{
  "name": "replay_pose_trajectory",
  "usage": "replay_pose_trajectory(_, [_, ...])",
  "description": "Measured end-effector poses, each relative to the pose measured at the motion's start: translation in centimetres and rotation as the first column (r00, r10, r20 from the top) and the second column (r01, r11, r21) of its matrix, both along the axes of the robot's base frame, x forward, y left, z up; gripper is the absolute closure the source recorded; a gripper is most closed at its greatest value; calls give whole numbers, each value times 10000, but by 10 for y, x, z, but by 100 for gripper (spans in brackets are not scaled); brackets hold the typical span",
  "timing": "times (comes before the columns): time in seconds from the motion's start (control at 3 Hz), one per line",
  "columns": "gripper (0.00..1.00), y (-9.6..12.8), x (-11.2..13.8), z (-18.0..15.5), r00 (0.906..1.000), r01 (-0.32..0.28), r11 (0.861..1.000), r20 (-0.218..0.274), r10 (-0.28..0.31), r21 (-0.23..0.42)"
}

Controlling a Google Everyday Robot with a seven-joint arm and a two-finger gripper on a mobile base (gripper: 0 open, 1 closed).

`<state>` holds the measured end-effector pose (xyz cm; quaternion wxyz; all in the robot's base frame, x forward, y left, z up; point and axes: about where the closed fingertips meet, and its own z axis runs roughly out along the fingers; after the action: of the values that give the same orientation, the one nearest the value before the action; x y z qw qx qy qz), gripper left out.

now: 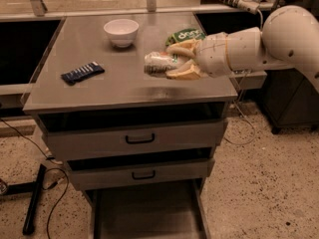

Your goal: Pick 7up can from bottom drawer and place on counter

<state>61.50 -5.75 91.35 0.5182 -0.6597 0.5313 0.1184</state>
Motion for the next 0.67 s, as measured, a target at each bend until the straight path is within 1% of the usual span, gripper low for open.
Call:
replay_pose_trajectory(0.33, [100,10,38,-7,9955,741,9966,-617,-717,370])
replay_pose_trajectory(0.67, [100,15,59,-18,9771,1538,9876,-1535,-1474,307])
